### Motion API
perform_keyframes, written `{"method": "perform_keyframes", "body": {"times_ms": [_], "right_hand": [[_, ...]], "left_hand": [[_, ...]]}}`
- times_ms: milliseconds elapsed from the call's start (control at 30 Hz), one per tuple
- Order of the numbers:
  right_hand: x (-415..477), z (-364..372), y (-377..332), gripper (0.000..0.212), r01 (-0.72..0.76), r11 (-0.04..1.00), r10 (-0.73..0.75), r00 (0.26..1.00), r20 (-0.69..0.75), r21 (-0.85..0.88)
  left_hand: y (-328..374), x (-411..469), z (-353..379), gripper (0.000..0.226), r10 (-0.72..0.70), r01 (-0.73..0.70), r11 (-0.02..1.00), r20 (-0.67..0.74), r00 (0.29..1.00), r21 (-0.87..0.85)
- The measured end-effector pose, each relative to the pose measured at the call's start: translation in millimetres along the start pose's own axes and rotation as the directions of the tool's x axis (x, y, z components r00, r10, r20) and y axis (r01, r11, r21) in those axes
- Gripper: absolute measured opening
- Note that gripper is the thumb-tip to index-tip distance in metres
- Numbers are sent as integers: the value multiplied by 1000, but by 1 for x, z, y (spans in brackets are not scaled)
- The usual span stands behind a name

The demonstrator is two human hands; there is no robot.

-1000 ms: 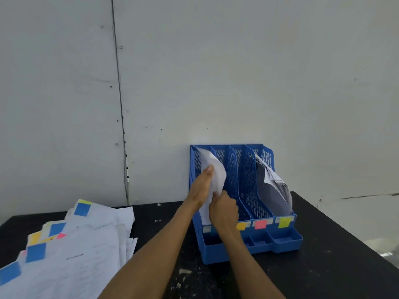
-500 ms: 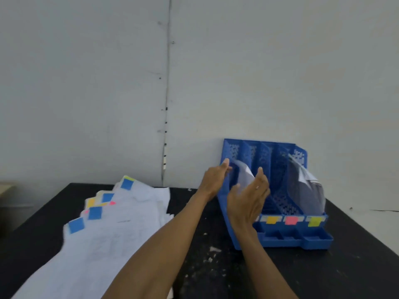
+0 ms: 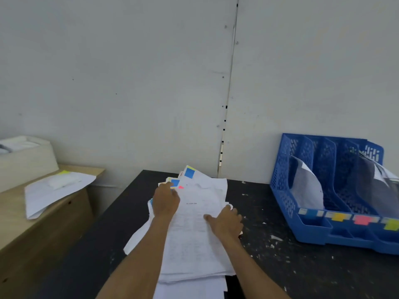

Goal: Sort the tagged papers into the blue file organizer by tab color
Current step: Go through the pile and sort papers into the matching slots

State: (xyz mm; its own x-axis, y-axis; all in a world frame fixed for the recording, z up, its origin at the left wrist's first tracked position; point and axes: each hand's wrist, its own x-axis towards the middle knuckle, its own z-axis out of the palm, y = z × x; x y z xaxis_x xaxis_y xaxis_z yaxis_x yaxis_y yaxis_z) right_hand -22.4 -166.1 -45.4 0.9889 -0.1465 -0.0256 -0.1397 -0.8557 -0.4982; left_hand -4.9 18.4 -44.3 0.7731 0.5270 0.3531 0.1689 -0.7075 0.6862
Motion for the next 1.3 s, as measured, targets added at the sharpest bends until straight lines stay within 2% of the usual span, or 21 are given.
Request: {"method": "perform_keyframes", "body": {"times_ms": [100, 233, 333, 500, 633, 800, 900, 1000, 1133, 1300], "right_hand": [[-3, 7, -3, 69, -36, 999, 37, 996, -82, 10], [-3, 8, -3, 50, -38, 971, 76, 985, -153, 236], [-4, 3, 0, 34, -7, 941, 73, 981, -181, 339], [-3, -4, 1, 24, -3, 945, 82, 970, -227, 327], [1, -6, 5, 4, 12, 943, 91, 953, -291, 332], [3, -17, 9, 13, 52, 927, 64, 955, -291, 372], [3, -32, 7, 13, 107, 907, 41, 941, -337, 407], [3, -49, 6, 13, 165, 893, 10, 923, -384, 419], [2, -85, 16, 16, 239, 854, 22, 870, -493, 461], [8, -137, 45, 19, 327, 822, 85, 739, -668, 466]], "left_hand": [[-30, -7, -7, 29, -112, 111, 994, 54, 992, 15], [-37, -18, -7, 35, -189, 191, 980, 47, 981, -45], [-34, -20, -9, 38, -172, 175, 981, 47, 984, -81], [-32, -19, -7, 36, -144, 148, 986, 54, 988, -80], [-27, -20, -6, 34, -143, 145, 986, 34, 989, -84], [-20, -24, -3, 30, -86, 84, 992, -8, 996, -92], [-5, -26, 2, 31, -8, 9, 994, 16, 1000, -111], [25, -32, 11, 37, 69, -47, 984, 122, 990, -174], [88, -50, 28, 46, 205, -120, 951, 292, 934, -285], [184, -79, 58, 59, 298, -80, 898, 464, 834, -433]]}}
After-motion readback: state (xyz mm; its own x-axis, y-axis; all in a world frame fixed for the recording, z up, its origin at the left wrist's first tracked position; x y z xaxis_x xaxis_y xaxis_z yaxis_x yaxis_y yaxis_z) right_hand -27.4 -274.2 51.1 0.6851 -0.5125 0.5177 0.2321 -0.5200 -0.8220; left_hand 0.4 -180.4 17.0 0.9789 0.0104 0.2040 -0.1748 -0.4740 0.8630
